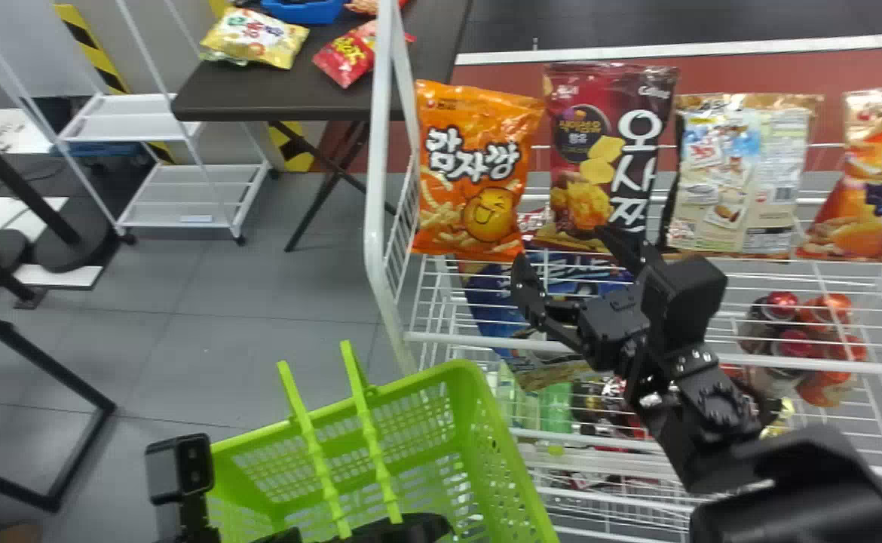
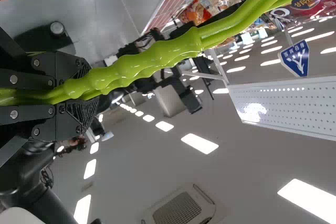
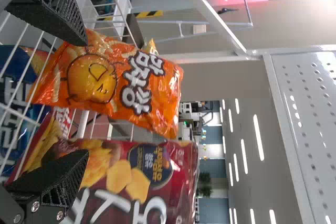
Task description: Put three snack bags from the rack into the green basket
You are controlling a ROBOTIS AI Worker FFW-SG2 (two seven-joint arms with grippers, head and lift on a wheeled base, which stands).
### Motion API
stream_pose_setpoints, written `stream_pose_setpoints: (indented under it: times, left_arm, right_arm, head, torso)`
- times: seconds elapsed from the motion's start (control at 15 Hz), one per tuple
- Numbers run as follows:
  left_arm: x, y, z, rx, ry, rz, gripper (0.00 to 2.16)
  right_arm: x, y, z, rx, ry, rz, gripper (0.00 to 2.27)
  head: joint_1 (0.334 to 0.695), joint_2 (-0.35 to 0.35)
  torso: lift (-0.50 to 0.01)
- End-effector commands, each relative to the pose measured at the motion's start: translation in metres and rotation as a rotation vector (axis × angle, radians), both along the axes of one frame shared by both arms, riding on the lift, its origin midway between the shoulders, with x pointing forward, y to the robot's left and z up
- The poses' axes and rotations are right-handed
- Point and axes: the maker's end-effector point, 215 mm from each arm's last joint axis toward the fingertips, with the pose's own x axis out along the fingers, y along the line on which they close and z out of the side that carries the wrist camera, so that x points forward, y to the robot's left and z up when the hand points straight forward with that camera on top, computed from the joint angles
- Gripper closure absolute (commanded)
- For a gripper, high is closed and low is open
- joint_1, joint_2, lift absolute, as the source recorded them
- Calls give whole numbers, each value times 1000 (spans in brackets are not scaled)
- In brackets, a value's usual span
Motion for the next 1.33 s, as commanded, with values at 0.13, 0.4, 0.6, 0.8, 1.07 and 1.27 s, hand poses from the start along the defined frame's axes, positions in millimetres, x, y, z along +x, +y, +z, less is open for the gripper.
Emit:
stream_pose_setpoints:
  times: [0.13,0.4,0.6,0.8,1.07,1.27]
  left_arm:
    - [-1,1,-1,0,3,4,2145]
    - [-1,5,0,2,2,14,2148]
    - [-1,7,0,0,2,18,2145]
    - [-1,7,0,-2,1,21,2148]
    - [0,8,0,-3,1,26,2148]
    - [0,8,-1,-5,-6,30,2145]
  right_arm:
    - [38,53,3,-198,-2,41,66]
    - [82,54,-21,-372,4,39,60]
    - [114,34,-28,-415,-5,17,56]
    - [120,45,-27,-351,25,108,56]
    - [115,58,-29,-289,53,232,80]
    - [113,62,-24,-239,75,298,741]
  head:
    - [695,269]
    - [695,306]
    - [695,295]
    - [695,272]
    - [695,286]
    - [695,298]
  torso:
    - [0]
    - [0]
    - [0]
    - [0]
    - [0]
    - [0]
